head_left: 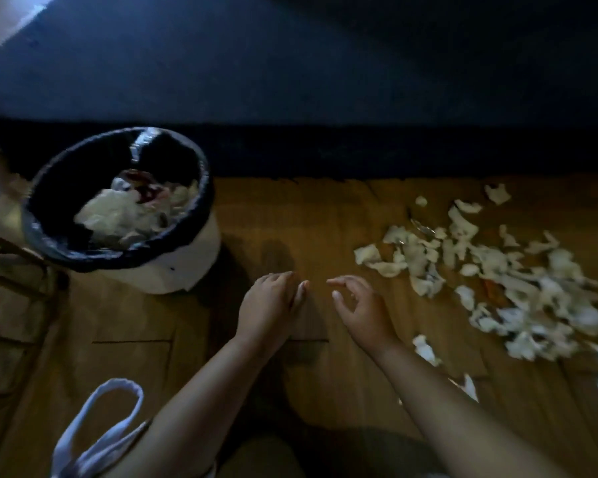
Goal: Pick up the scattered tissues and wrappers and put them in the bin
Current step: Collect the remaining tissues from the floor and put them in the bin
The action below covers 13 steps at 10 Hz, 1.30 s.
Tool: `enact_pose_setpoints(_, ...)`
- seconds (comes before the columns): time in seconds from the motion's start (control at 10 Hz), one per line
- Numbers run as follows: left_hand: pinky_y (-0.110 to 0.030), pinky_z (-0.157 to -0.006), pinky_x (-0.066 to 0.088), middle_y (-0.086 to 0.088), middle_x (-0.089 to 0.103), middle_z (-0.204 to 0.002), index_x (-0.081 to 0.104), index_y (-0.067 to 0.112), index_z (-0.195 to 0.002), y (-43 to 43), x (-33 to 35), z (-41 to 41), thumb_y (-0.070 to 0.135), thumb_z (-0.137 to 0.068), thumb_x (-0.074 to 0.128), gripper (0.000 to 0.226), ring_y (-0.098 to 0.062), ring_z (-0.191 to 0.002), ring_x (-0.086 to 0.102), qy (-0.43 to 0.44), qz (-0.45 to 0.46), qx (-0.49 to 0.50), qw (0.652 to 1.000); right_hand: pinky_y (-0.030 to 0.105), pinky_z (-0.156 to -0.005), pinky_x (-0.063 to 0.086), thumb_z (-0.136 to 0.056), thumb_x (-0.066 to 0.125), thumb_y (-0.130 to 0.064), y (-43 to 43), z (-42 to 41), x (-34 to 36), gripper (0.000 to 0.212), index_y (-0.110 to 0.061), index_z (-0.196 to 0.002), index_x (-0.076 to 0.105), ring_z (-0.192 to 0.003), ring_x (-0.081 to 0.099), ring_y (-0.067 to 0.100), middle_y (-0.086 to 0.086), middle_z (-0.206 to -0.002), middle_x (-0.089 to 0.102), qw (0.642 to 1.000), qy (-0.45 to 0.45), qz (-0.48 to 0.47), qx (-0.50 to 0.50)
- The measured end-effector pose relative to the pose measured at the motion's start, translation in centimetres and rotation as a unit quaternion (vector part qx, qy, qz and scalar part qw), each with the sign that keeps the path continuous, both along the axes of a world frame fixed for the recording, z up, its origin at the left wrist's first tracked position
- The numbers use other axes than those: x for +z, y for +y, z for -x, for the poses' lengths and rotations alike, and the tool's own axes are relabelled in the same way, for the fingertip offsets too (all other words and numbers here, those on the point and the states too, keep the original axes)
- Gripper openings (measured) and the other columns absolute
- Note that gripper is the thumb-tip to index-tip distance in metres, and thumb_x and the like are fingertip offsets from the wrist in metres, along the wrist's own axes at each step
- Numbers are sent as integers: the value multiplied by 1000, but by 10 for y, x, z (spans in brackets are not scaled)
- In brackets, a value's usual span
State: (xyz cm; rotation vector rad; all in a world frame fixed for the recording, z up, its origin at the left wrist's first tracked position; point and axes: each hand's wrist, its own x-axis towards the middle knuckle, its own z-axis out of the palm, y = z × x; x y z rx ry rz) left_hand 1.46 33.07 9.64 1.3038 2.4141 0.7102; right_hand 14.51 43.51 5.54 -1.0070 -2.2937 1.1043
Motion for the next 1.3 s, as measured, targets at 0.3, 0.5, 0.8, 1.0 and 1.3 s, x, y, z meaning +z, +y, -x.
enact_pose_setpoints(0.3, -34, -85, 49, 0, 62, -115, 59, 18, -109, 53, -75, -164, 38, -95, 41, 30, -21, -109, 58, -65, 132, -150, 978, 27, -88, 46, -88, 56, -10, 27, -210, -78, 24, -14, -111, 62, -111, 57, 20, 6, -115, 61, 964, -148, 135, -176)
enact_pose_setpoints(0.5, -34, -94, 47, -4, 45, -140, 36, 19, -138, 64, -126, -222, 38, -91, 51, 53, -23, -123, 49, -98, 254, -163, 948, 35, -103, 36, -77, 75, -26, 54, -278, -123, 84, -7, -143, 28, -133, 39, 32, 16, -147, 37, 863, -221, 315, -327)
enact_pose_setpoints(0.8, -39, -109, 38, -5, -25, -155, -13, 40, -145, 96, -183, -227, 11, -85, 62, 101, -34, -146, 2, -36, 318, -239, 917, 45, -98, 47, -73, 70, -49, 34, -248, -188, 78, -42, -138, 27, -125, 44, 29, 6, -145, 34, 911, -270, 234, -207)
enact_pose_setpoints(1.0, -46, -116, 22, -5, -26, -155, 0, 32, -149, 136, -211, -234, 14, -87, 58, 86, -36, -145, -10, 74, 314, -394, 861, 21, -80, 49, -88, 58, -25, 30, -293, -208, 42, -25, -128, 46, -107, 59, 21, 2, -124, 56, 951, -256, 131, -115)
enact_pose_setpoints(1.3, -41, -114, 28, -5, 14, -155, 31, 24, -145, 156, -220, -235, 10, -88, 56, 63, -26, -141, 17, -53, 321, -436, 839, 25, -83, 50, -84, 59, 3, 128, -296, -191, 47, -9, -129, 52, -105, 56, 16, 14, -124, 59, 923, -58, 142, -353)
